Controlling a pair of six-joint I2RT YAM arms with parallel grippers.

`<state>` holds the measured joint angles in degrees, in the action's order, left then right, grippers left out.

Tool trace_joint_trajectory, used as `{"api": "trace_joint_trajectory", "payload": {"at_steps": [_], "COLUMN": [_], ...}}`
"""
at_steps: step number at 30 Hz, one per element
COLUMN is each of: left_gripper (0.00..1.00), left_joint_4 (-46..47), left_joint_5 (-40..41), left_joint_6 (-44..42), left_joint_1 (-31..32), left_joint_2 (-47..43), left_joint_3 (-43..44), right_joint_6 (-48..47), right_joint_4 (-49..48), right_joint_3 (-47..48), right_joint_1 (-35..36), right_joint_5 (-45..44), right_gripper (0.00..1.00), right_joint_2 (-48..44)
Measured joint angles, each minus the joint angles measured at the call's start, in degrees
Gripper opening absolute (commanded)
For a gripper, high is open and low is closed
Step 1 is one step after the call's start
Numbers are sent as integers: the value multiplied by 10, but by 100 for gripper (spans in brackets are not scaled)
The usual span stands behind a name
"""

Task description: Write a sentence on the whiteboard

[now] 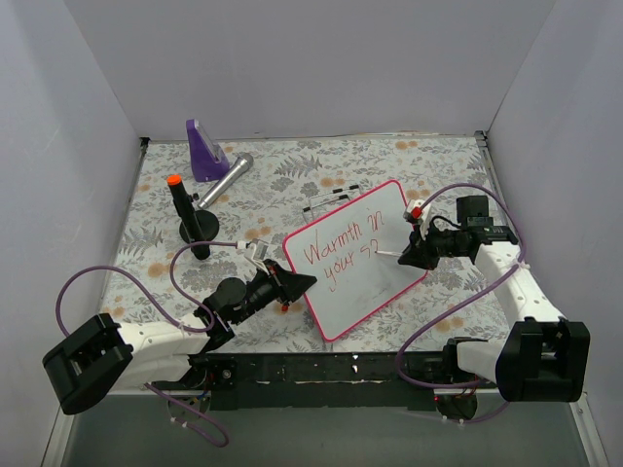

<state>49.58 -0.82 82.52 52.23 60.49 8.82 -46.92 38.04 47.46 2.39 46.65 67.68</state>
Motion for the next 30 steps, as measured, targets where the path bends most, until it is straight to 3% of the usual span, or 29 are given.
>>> {"api": "trace_joint_trajectory", "payload": {"at_steps": [30], "left_gripper": [0], "left_joint_4": [18], "left_joint_5": [-2], "left_joint_6": [-5], "left_joint_1": [0], "left_joint_2": [15], "left_joint_3": [0], "right_joint_6": [31], "right_joint_4": [-7], "right_joint_3": [55], "right_joint_1": [6], "right_joint_5": [28], "right_gripper": [1], "right_joint_2": [14]}}
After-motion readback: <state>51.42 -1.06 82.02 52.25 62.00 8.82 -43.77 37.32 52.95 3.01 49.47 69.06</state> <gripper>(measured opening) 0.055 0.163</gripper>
